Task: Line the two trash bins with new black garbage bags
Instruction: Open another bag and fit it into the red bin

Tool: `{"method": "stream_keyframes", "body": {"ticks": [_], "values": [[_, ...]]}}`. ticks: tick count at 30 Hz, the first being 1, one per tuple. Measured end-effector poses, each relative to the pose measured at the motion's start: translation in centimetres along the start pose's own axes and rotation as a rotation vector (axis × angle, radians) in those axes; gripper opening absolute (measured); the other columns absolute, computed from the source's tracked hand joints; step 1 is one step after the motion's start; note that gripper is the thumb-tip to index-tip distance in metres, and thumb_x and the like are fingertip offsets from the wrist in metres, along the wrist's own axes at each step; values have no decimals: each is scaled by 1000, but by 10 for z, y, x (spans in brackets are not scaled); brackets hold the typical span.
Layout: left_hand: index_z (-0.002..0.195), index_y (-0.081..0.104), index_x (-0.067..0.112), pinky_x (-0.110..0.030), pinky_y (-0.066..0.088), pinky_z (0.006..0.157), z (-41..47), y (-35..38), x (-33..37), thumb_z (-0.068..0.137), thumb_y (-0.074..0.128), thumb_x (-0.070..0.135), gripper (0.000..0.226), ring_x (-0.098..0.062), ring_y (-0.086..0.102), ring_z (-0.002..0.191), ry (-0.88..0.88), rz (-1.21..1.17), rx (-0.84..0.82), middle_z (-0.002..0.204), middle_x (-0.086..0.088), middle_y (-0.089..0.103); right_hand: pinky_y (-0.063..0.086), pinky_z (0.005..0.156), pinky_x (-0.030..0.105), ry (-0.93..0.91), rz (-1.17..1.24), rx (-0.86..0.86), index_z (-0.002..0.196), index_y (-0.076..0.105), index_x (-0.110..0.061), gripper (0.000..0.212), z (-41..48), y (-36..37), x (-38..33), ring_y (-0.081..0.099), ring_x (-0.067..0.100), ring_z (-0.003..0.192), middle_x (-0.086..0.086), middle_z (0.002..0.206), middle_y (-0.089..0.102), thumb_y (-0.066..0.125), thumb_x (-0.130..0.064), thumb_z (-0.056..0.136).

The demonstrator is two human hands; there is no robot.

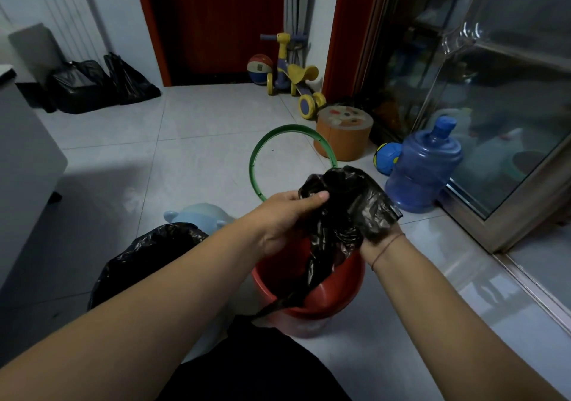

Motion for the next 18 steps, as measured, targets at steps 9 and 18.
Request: {"method": "stream_keyframes", "body": {"ticks": [9, 18], "values": [[79, 64, 7, -26, 52, 42, 2, -28, -9, 94, 53, 41, 38, -20, 68, 48, -85, -216, 395, 56, -7, 70, 50, 91, 46, 276, -174, 7, 121, 61, -7, 53, -2, -7, 15, 62, 33, 106, 18, 117, 65, 48, -51, 92], [94, 67, 6, -23, 54, 72, 0, -43, 17, 86, 39, 68, 68, -29, 68, 87, 21, 260, 415, 92, -9, 69, 49, 94, 43, 244, -159, -109, 124, 61, -9, 60, 6, -17, 0, 63, 31, 109, 18, 119, 66, 50, -56, 89]]}}
Point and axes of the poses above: each hand's wrist, its own z-axis towards the middle knuckle, its own y-axis out of the palm, x = y × z, the point moved 7 cm from there along z, towards the middle knuckle
